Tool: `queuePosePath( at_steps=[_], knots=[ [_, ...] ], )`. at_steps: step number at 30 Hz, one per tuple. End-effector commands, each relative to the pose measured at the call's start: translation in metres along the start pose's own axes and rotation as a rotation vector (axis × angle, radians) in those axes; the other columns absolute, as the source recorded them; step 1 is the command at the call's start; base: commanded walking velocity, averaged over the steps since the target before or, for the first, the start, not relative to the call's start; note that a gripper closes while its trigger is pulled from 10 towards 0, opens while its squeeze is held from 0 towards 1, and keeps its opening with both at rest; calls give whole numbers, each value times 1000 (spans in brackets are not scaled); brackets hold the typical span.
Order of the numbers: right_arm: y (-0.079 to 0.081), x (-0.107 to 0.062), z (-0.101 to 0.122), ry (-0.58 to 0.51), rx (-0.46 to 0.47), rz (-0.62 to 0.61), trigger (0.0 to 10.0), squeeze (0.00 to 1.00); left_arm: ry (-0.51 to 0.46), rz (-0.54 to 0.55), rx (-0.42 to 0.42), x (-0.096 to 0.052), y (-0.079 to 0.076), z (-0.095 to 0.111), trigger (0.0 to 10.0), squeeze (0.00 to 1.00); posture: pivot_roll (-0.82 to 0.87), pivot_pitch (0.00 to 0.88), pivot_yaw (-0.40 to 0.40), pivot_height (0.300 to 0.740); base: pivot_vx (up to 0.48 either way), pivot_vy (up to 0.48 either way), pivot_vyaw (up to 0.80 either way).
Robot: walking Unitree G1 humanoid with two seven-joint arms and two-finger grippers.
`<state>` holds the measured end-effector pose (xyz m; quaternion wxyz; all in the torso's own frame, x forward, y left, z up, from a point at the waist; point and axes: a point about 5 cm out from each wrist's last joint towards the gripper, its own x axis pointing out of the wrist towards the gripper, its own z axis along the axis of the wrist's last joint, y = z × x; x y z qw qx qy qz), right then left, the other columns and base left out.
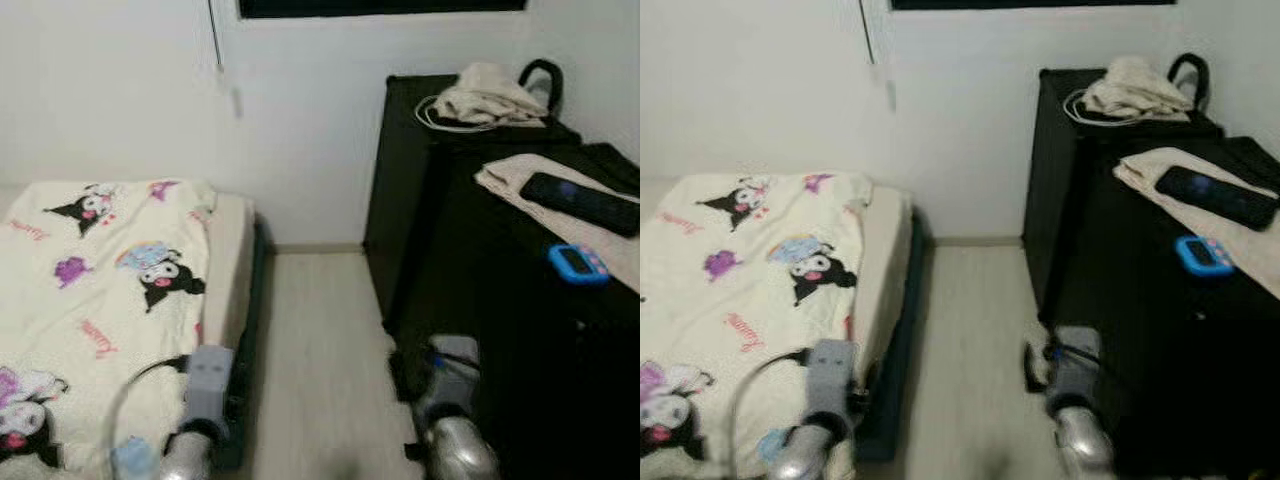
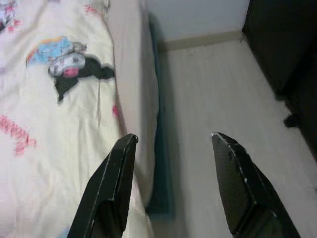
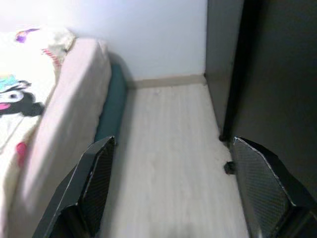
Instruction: Clean up the room
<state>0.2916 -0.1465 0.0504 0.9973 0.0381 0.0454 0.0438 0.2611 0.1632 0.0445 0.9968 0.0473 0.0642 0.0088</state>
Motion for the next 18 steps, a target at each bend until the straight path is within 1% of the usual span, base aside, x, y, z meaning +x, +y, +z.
queuePosePath(
  at_steps=[1,15,18],
  knots=[
    [-16,-8,-7,20,-3,-51,10000,0,-4,-23,-17,0,-8,1,10000,0,-3,108,17,740,405,0,0],
    [-14,-8,-7,6,2,-51,10000,0,-4,-27,-13,-1,-8,0,10000,0,-5,103,18,740,403,0,0],
    [-19,-9,-1,-35,-3,-81,10000,0,-5,-32,-12,-1,-9,0,10000,0,-7,98,20,740,404,0,0]
  ],
)
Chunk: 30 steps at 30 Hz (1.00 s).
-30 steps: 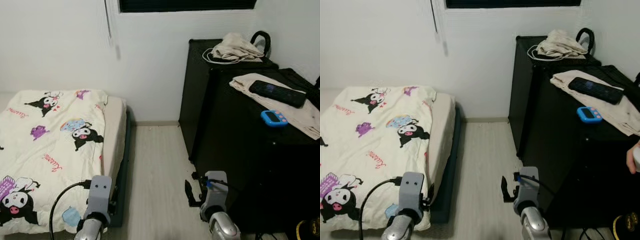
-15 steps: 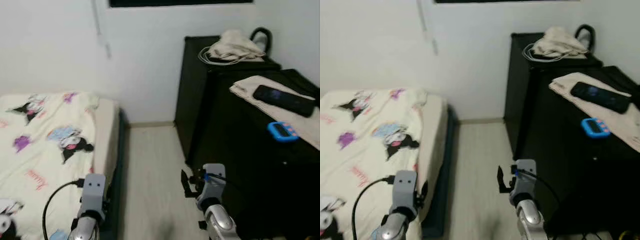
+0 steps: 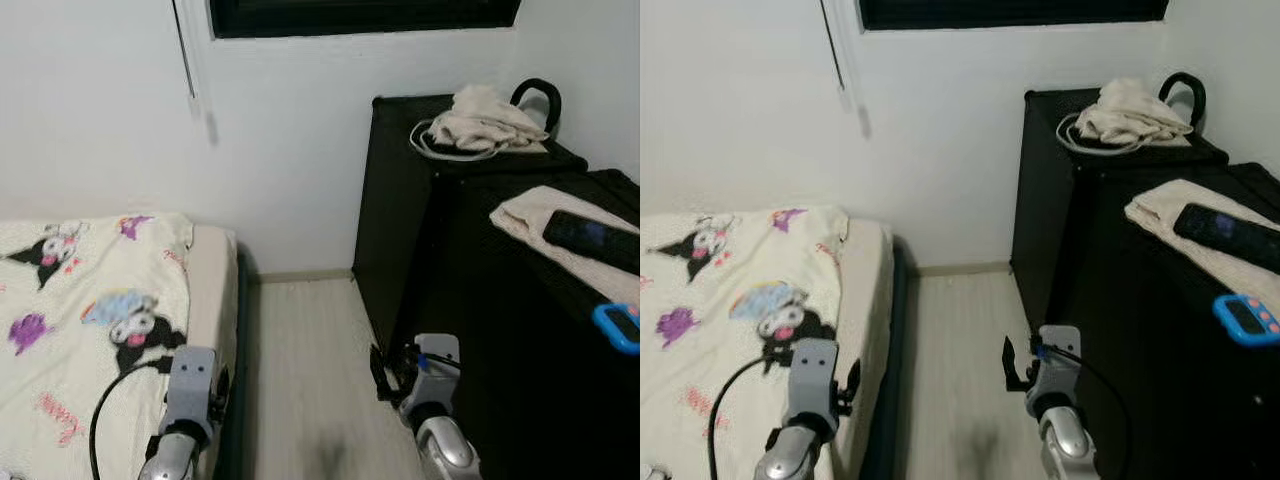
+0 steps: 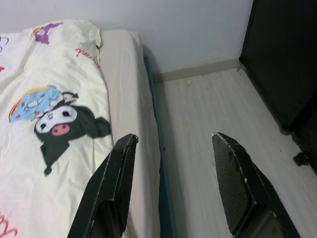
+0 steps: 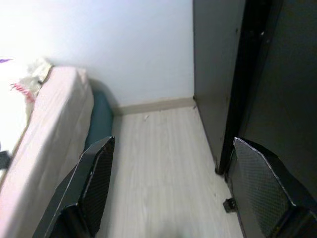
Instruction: Clean up the room
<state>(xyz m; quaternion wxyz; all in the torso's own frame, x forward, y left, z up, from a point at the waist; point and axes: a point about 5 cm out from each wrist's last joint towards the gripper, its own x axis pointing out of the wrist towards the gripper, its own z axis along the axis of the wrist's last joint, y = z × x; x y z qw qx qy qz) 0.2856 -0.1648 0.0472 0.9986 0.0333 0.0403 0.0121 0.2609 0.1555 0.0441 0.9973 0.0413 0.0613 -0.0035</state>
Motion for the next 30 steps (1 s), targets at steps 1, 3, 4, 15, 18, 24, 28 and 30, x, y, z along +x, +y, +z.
queuePosePath(
  at_steps=[1,3,4,15,18,24,28,30],
  knots=[
    [-3,-1,3,-31,6,-29,10000,0,2,-8,-1,-1,-2,-1,10000,0,-9,98,20,740,405,0,0],
    [-5,-1,4,-35,6,-36,10000,0,0,-9,-2,-1,-2,0,10000,0,-9,97,20,740,403,0,0],
    [-6,-1,4,-36,5,-39,10000,0,-1,-10,-3,-1,-2,0,10000,0,-10,95,19,740,401,0,0],
    [-4,-1,3,-32,8,-36,10000,0,-3,-24,0,-1,-3,0,10000,0,-10,91,28,740,403,0,0],
    [-4,-2,2,-28,10,-37,10000,0,-2,-38,-14,-2,-5,-1,10000,0,-9,88,27,740,361,0,0],
    [-4,-2,1,-26,10,-36,10000,0,1,-39,-18,-4,-6,-2,10000,0,-8,89,24,740,0,0,0],
    [-4,-1,1,-24,9,-34,10000,0,3,-40,-12,-4,-6,-3,10000,0,-7,94,20,740,0,0,0],
    [-4,-1,2,-23,9,-34,10000,0,4,-39,-12,-4,-6,-3,10000,0,-7,94,20,740,0,0,0]
  ],
)
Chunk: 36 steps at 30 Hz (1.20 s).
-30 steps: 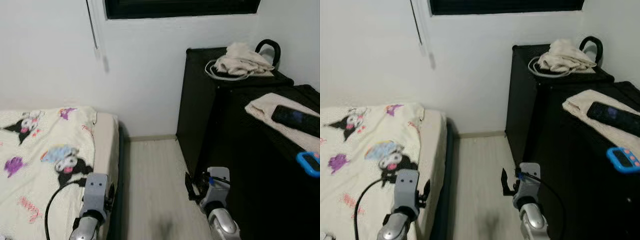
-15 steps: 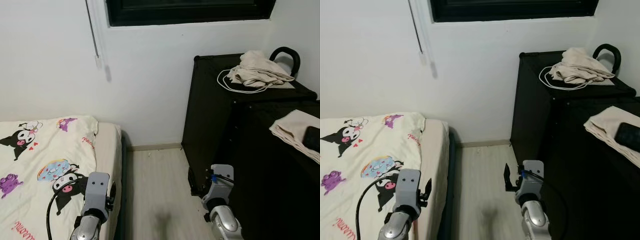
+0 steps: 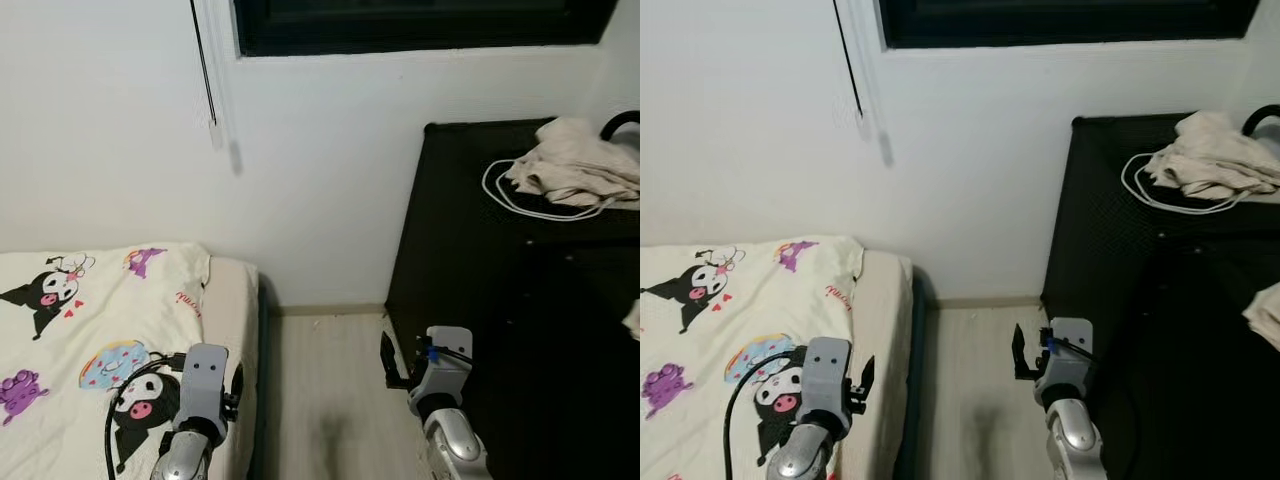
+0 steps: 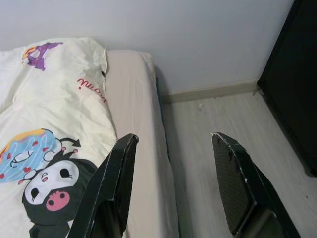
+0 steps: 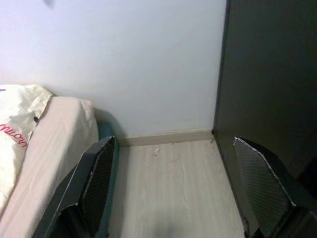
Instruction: Clean up the room
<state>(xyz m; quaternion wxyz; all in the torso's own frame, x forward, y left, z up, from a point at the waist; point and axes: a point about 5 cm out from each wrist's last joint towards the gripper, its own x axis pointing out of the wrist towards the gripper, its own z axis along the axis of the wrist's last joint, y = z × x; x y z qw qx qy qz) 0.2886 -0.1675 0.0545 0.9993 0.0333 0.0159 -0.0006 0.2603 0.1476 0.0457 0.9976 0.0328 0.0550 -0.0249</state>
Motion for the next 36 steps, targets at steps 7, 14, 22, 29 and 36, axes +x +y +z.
queuePosePath(
  at_steps=[7,14,22,29,36],
  knots=[
    [-3,-3,-6,29,8,-8,10000,0,22,9,10,-4,1,-6,10000,0,-10,97,18,740,0,0,0],
    [-3,-3,-6,30,12,-9,10000,0,27,8,19,-4,0,-6,10000,0,-12,101,20,740,0,-256,0],
    [-2,-3,-6,33,13,-9,10000,0,32,11,17,-3,0,-6,10000,0,-14,101,21,740,0,-450,0],
    [-2,-2,-5,34,11,-7,10000,0,110,53,-41,-1,7,-14,10000,0,-14,104,17,740,0,6,0],
    [-1,-1,-5,33,10,-1,10000,0,112,64,-8,0,9,-14,10000,0,-15,104,17,740,0,272,0]
  ],
)
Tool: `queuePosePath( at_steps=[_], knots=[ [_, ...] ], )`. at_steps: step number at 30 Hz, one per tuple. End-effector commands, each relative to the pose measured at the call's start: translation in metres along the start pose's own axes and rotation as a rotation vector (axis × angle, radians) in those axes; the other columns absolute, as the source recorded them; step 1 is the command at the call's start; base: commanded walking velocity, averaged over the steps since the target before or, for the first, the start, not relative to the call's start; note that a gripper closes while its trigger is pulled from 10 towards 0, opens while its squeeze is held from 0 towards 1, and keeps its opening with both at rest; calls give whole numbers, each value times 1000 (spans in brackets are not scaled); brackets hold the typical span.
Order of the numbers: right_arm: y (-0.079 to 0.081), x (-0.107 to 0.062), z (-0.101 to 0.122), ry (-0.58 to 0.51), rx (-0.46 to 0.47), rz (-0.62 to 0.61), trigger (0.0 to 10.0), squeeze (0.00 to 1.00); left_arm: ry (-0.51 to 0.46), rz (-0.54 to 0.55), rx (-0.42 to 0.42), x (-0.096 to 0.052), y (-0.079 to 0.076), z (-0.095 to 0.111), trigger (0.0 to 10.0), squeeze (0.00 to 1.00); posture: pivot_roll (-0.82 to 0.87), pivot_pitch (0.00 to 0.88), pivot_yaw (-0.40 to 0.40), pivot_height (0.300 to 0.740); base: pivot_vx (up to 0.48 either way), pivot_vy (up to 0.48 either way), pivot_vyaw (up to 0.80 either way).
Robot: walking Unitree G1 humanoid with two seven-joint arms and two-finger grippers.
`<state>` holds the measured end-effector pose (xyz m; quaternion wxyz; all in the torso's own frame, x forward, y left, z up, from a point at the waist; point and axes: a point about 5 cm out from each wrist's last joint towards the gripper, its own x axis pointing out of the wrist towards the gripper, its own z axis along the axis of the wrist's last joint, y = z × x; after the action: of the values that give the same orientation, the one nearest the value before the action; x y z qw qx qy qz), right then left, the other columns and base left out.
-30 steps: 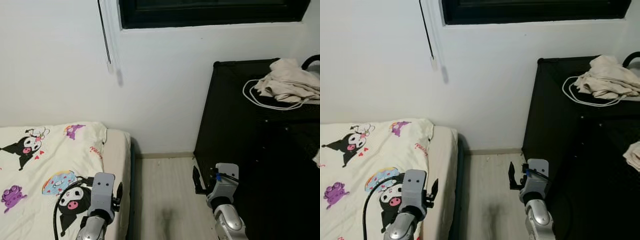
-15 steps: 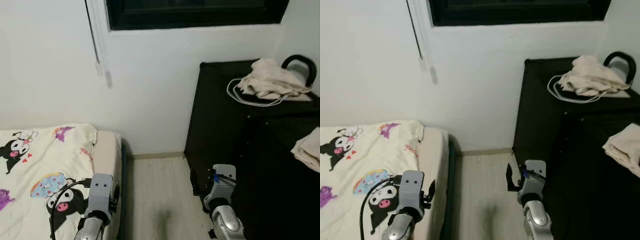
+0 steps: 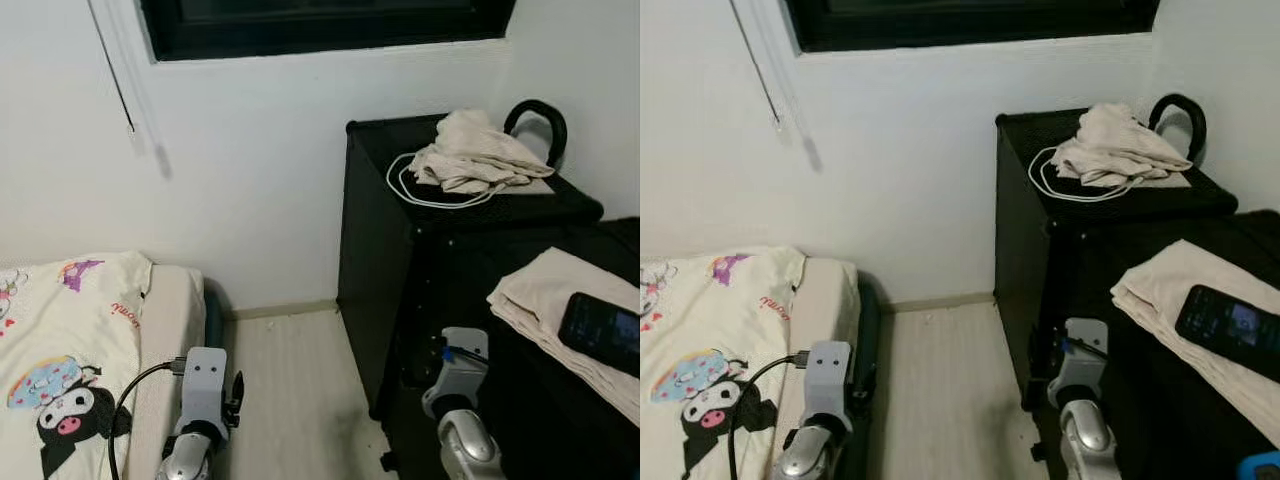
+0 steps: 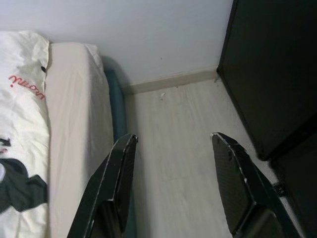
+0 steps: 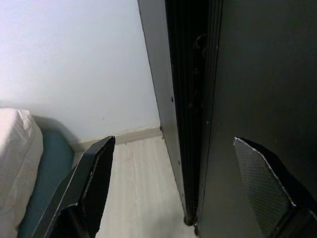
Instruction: Clean up the room
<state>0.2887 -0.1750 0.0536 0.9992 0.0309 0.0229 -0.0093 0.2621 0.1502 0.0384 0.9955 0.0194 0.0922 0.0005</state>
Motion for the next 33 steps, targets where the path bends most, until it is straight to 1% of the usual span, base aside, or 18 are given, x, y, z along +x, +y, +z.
queuePosePath(
  at_steps=[1,9,13,20,26,33],
  knots=[
    [6,-1,-4,20,14,18,10000,0,36,24,39,-2,7,-7,10000,0,-15,104,17,740,0,0,0],
    [7,-1,-4,21,15,18,10000,0,23,36,47,-2,7,-5,10000,0,-15,111,10,740,0,0,0],
    [5,-2,-5,27,10,21,10000,0,17,33,29,-2,4,-4,10000,0,-26,119,0,740,0,0,0],
    [7,-2,-5,25,12,22,10000,0,14,22,41,-4,3,-5,10000,0,-31,120,13,740,0,0,0],
    [10,-3,-6,24,17,22,10000,0,1,15,46,-2,5,-2,10000,0,-31,117,14,740,0,0,0],
    [7,-3,-6,27,13,23,10000,0,-16,4,38,-3,2,0,10000,0,-31,111,10,740,0,0,0]
  ],
)
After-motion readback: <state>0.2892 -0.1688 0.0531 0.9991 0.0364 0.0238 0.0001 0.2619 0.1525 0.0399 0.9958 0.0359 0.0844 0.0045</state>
